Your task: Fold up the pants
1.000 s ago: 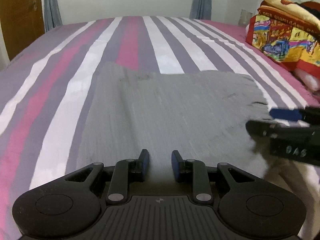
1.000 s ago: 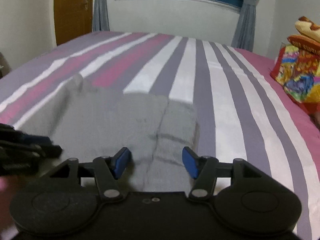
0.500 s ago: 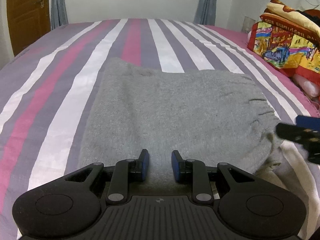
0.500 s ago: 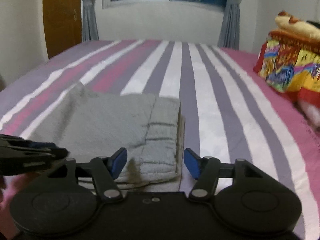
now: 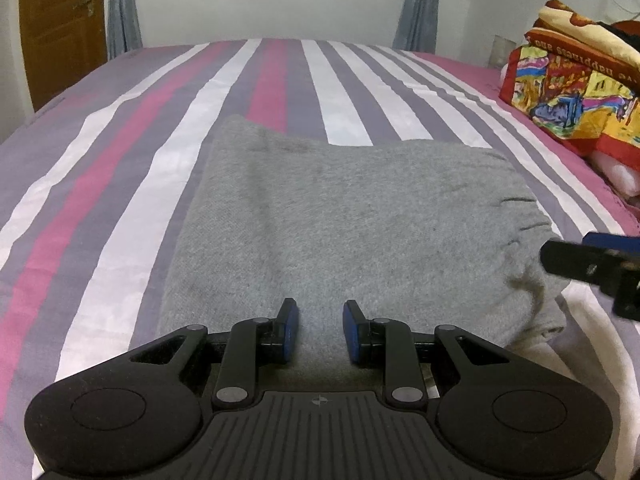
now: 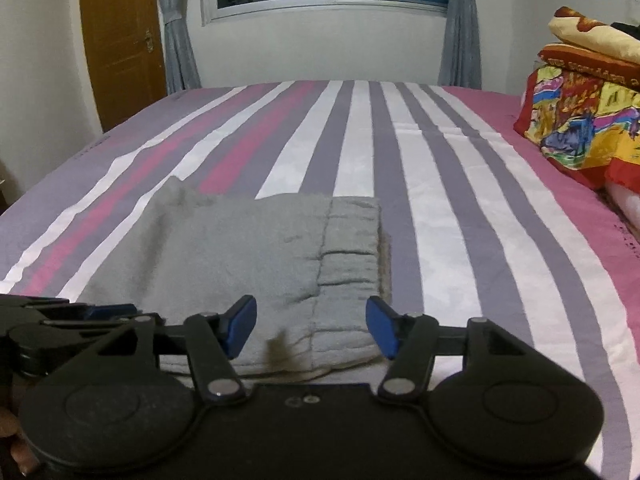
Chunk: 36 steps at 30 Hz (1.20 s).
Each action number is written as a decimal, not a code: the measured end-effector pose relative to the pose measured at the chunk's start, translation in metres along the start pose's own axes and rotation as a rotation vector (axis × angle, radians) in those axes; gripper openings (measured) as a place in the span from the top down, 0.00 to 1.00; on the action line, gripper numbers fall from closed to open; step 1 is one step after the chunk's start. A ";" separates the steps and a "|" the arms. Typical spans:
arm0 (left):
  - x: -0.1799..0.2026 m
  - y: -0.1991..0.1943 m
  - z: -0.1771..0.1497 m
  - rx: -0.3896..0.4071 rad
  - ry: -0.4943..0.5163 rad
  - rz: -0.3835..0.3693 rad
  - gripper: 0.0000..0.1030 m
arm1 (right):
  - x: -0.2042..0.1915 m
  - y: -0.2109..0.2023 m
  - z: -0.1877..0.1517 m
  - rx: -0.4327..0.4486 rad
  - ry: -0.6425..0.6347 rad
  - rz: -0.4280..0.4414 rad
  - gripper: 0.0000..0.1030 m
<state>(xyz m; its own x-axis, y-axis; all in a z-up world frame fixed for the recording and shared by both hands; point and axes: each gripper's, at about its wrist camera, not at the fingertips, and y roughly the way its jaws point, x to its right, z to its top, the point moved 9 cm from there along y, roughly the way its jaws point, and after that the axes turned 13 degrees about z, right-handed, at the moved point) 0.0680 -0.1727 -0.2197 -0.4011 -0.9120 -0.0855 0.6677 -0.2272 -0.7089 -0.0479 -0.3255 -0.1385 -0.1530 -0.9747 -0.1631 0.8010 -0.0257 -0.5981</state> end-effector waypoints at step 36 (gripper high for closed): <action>-0.002 0.001 0.000 0.010 0.010 -0.045 0.75 | 0.038 -0.015 -0.007 -0.017 0.179 0.009 0.21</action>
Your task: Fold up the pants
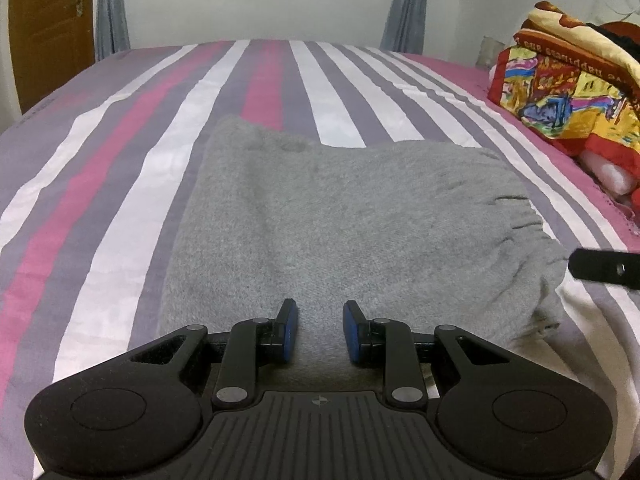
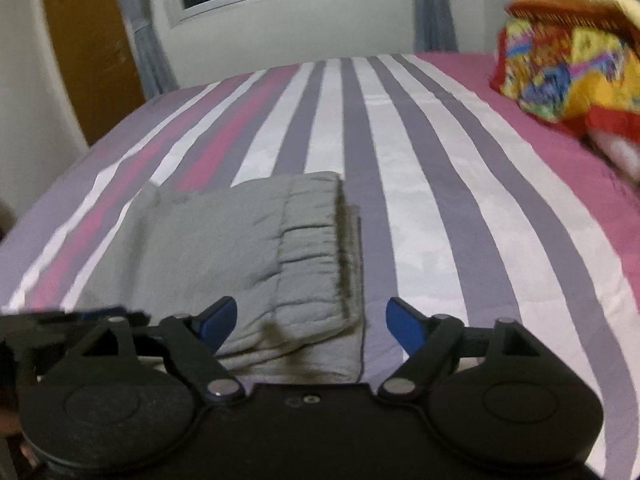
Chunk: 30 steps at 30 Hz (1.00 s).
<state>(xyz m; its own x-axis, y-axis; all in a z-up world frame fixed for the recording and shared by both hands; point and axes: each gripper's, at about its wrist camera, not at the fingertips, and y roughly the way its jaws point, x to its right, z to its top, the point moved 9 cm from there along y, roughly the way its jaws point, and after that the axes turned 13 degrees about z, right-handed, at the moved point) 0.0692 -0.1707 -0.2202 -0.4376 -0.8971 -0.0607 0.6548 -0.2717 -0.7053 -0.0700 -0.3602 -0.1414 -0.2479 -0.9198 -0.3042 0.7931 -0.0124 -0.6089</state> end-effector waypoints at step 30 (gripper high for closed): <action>-0.081 0.067 0.002 -0.272 -0.376 -0.256 0.57 | 0.056 0.081 -0.010 -0.191 0.415 0.537 0.32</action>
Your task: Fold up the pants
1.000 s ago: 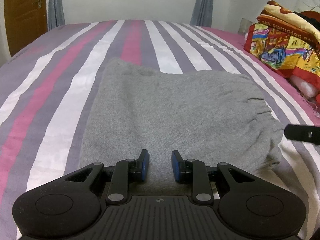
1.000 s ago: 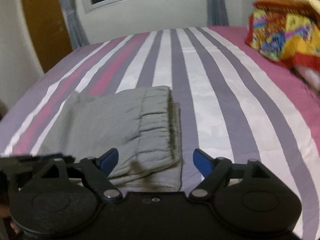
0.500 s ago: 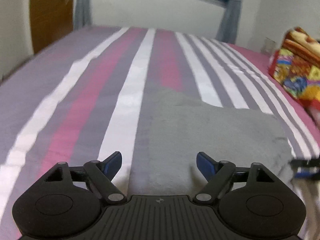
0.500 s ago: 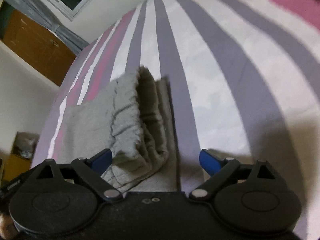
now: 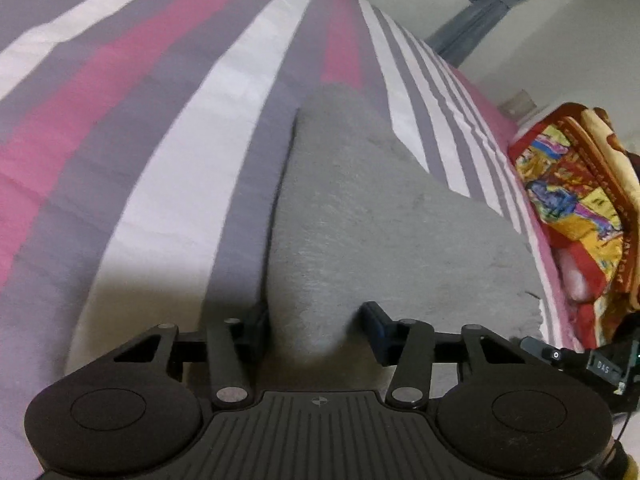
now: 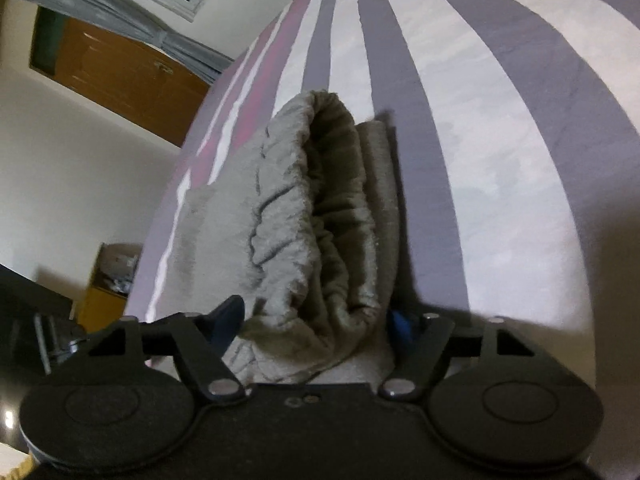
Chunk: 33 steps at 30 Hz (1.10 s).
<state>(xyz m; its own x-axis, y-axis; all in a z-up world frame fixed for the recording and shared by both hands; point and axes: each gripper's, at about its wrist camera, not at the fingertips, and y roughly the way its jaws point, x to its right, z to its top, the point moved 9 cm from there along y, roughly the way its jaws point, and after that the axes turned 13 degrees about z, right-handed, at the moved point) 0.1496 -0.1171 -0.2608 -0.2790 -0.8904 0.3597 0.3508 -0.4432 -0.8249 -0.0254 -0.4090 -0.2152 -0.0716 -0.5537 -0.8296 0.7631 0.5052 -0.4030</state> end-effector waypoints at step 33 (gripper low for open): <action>0.110 -0.105 0.119 0.380 0.136 0.006 0.76 | -0.136 -0.005 0.096 0.171 -0.254 0.162 0.47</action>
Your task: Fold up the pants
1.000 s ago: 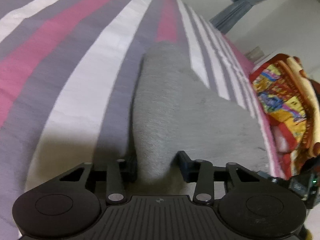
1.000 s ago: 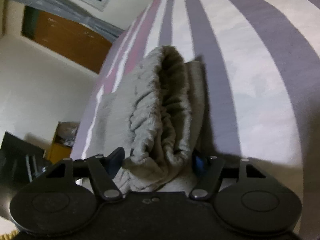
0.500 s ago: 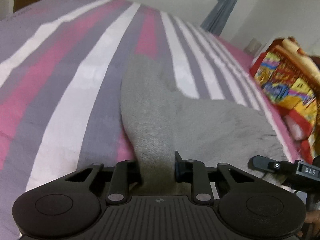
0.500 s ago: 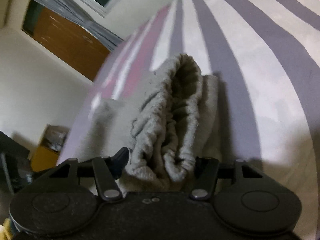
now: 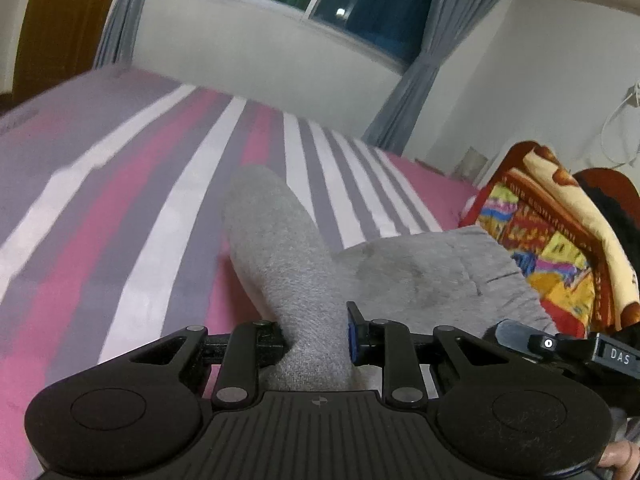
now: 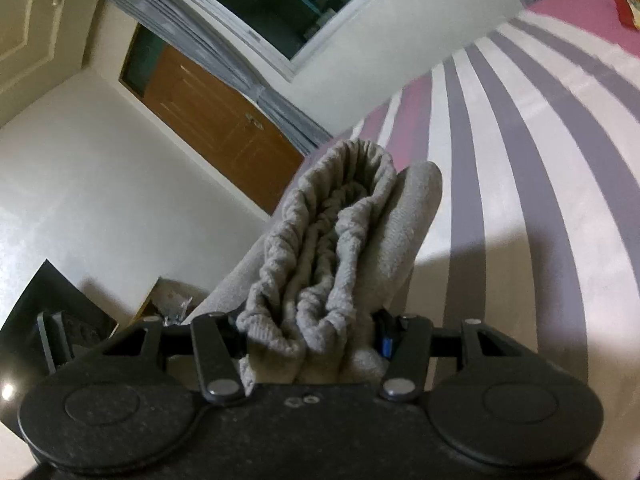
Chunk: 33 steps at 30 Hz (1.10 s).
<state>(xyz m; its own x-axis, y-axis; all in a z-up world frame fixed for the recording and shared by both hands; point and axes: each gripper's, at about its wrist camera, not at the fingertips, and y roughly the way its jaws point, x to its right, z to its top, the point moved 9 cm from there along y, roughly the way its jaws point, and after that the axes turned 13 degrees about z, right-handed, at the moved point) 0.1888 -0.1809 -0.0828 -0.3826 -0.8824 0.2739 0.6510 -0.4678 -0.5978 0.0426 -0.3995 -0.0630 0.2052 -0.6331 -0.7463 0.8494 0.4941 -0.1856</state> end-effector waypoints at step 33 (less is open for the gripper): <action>-0.003 0.155 -0.036 -0.130 0.180 0.322 0.55 | 0.153 0.023 -0.001 0.006 0.041 -0.397 0.37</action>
<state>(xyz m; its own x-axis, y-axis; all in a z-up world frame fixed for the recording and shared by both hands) 0.2672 -0.2485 -0.2032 -0.2888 -0.9546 -0.0732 0.6728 -0.1480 -0.7249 0.0928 -0.4848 -0.1819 -0.1589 -0.7497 -0.6424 0.8617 0.2123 -0.4609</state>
